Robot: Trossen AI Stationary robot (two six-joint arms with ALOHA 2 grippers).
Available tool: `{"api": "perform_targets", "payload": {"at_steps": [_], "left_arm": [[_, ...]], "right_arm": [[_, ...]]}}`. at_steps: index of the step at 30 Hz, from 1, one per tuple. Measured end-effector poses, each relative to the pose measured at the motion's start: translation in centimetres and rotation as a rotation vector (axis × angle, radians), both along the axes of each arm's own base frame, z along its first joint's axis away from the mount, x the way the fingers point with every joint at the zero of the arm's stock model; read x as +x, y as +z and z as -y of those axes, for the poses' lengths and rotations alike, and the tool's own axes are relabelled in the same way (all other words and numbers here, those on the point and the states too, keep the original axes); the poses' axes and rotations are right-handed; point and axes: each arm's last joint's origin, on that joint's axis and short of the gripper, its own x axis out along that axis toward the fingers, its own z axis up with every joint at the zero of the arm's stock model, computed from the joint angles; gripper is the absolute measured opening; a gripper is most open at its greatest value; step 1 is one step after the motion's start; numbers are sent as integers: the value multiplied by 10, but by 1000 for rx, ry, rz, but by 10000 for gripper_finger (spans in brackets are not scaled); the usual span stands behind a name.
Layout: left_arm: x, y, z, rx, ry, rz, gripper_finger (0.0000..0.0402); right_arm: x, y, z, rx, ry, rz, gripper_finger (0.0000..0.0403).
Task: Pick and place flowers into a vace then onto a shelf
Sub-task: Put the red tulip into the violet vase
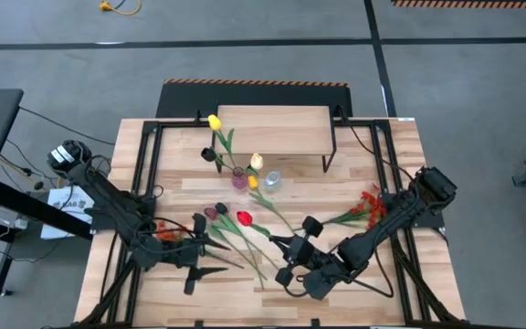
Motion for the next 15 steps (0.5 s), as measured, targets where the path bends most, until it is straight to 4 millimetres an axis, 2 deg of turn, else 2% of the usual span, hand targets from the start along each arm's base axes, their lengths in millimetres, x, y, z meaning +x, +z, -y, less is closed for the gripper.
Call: {"api": "perform_targets", "payload": {"at_steps": [10,15], "left_arm": [[6,-5,-9,7,53,-39,213],[-2,-17,-27,-72,110,3,213]], "right_arm": [[-1,4,-5,-61,-9,24,0],[-1,7,-8,-77,10,28,0]]}}
